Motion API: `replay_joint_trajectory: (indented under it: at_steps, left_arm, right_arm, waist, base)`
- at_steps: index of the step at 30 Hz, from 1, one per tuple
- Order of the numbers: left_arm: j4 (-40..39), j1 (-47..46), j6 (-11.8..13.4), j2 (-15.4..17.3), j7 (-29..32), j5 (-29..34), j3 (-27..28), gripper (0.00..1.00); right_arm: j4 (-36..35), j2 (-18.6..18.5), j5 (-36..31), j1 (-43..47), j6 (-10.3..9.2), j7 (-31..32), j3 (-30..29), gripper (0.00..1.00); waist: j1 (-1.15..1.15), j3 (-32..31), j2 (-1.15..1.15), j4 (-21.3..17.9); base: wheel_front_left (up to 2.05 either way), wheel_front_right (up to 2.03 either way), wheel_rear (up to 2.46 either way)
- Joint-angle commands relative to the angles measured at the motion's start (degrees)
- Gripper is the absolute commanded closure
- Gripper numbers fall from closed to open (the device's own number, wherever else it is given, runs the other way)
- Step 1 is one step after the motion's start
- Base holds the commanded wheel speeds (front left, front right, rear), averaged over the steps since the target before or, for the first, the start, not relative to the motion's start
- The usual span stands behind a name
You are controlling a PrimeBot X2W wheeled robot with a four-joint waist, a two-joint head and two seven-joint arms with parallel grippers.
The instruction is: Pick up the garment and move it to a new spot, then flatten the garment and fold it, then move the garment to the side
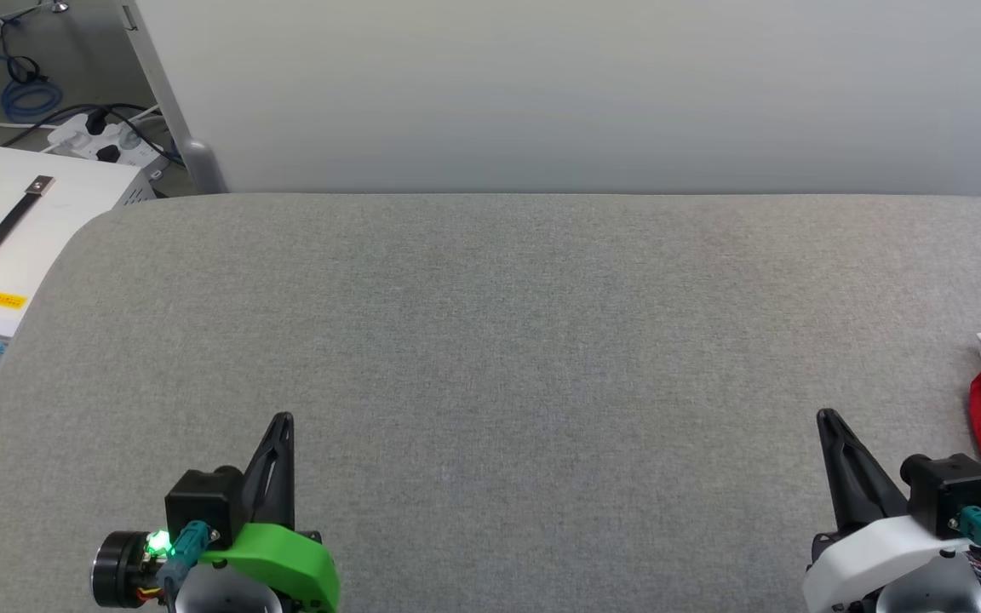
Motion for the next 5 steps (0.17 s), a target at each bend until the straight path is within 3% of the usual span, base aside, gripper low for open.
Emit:
replay_joint_trajectory:
  at_steps: [1, 5]
  left_arm:
    - [-0.3, -1.2, 0.2, -0.6, 0.4, 0.9, 0.4, 1.00]
    - [-0.6, -1.3, 0.3, -0.9, 0.9, 1.5, 0.7, 1.00]
  right_arm:
    - [0.4, 0.1, -0.7, -1.3, -0.03, -0.2, 0.2, 1.00]
    - [1.0, 0.1, -1.0, -1.8, -0.03, -0.3, 0.2, 1.00]
  waist:
    - [0.00, 0.0, 0.00, 0.0]
    - [0.00, 0.0, 0.00, 0.1]
  base:
    - [0.00, 0.00, 0.00]
    - [0.00, 0.00, 0.00]
